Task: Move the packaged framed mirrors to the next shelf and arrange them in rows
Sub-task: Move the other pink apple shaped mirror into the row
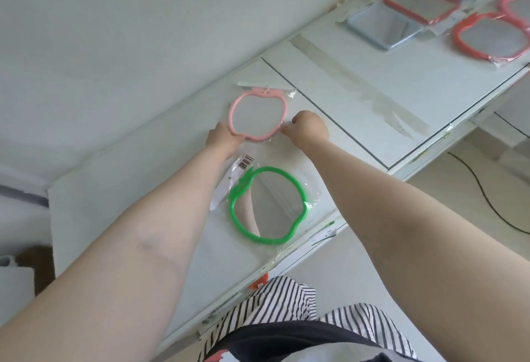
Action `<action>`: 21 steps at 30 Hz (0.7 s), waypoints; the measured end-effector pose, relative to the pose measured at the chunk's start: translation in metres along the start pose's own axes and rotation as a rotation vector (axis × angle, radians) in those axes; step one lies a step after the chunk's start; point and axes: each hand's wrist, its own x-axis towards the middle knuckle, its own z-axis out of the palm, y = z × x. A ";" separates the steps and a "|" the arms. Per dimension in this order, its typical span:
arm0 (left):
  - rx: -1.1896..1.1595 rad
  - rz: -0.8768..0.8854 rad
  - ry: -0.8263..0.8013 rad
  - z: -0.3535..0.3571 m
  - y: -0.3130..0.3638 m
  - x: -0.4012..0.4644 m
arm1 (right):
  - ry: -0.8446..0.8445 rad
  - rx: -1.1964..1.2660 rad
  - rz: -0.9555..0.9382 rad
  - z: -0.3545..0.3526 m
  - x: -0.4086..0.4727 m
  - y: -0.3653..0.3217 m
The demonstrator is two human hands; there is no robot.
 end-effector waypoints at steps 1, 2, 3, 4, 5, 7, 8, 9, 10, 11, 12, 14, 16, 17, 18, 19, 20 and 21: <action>0.003 0.001 0.028 0.002 -0.001 0.005 | 0.011 0.021 0.003 0.003 0.002 -0.002; 0.000 0.012 0.056 0.004 -0.001 0.010 | 0.021 0.037 -0.001 0.007 0.005 -0.003; -0.018 0.028 0.082 0.005 0.000 0.012 | 0.021 0.054 -0.008 0.010 0.006 -0.004; -0.044 0.048 0.109 0.006 0.002 0.012 | 0.019 0.079 -0.013 0.013 0.008 -0.005; -0.076 0.056 0.135 0.007 0.003 0.012 | 0.022 0.110 -0.015 0.015 0.008 -0.005; -0.173 0.047 0.182 0.009 0.004 0.010 | 0.033 0.199 -0.005 0.015 0.005 -0.003; -0.247 0.024 0.198 0.008 0.003 0.009 | 0.030 0.269 0.010 0.013 0.003 -0.002; -0.338 -0.008 0.208 0.008 0.002 0.011 | 0.026 0.346 0.025 0.009 0.001 0.000; -0.420 -0.033 0.196 0.007 0.002 0.012 | 0.025 0.414 0.031 0.003 -0.002 0.001; -0.503 -0.040 0.162 0.005 0.005 0.012 | 0.032 0.472 0.034 -0.003 -0.005 0.001; -0.576 -0.031 0.122 0.004 0.009 0.009 | 0.041 0.533 0.041 -0.011 -0.007 0.002; -0.682 -0.007 0.029 0.003 0.023 -0.001 | 0.049 0.724 0.079 -0.026 -0.012 0.004; -0.767 0.029 -0.081 0.005 0.041 -0.016 | 0.051 0.928 0.125 -0.044 -0.020 0.005; -0.816 0.052 -0.135 0.007 0.050 -0.022 | 0.066 0.997 0.147 -0.054 -0.025 0.008; -0.871 0.062 -0.183 0.010 0.059 -0.029 | 0.081 1.046 0.166 -0.065 -0.030 0.010; -0.916 0.060 -0.221 0.011 0.068 -0.038 | 0.097 1.082 0.183 -0.074 -0.036 0.014; -0.956 0.050 -0.252 0.013 0.076 -0.045 | 0.116 1.106 0.199 -0.084 -0.041 0.019; -0.981 0.036 -0.283 0.015 0.084 -0.053 | 0.133 1.124 0.212 -0.094 -0.047 0.025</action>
